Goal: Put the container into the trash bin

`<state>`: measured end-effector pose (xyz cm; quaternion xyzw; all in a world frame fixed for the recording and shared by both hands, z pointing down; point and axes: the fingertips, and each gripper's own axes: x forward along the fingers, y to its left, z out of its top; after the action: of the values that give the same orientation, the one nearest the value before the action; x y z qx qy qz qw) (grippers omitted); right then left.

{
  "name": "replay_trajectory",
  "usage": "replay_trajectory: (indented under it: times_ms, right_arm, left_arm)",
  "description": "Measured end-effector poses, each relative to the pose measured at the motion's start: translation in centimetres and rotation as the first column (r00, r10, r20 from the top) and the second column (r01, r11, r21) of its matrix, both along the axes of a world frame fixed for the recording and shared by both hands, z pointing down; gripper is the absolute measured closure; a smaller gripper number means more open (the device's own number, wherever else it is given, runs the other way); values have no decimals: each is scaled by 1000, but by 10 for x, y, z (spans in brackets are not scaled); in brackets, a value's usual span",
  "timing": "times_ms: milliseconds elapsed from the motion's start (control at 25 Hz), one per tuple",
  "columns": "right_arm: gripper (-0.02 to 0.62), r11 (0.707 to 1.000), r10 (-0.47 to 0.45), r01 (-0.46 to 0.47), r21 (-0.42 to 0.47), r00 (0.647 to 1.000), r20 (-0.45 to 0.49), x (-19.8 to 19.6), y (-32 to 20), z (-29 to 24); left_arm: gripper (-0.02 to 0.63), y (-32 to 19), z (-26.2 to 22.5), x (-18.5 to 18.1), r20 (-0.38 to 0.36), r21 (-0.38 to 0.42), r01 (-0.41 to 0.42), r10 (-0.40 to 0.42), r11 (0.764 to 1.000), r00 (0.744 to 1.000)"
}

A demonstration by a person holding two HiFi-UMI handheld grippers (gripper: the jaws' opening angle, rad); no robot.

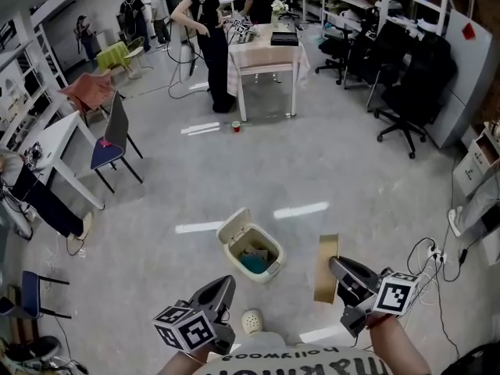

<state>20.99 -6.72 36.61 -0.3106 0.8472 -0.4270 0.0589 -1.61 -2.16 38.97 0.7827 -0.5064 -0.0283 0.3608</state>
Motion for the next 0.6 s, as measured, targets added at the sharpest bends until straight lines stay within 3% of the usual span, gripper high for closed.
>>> replay_trajectory:
  times_ms: [600]
  right_arm:
    - [577,997,78,-78,-8,996,37,-88,-75,-1]
  left_arm:
    - [601,-85,-6,-93,0,1,-68,68,998,998]
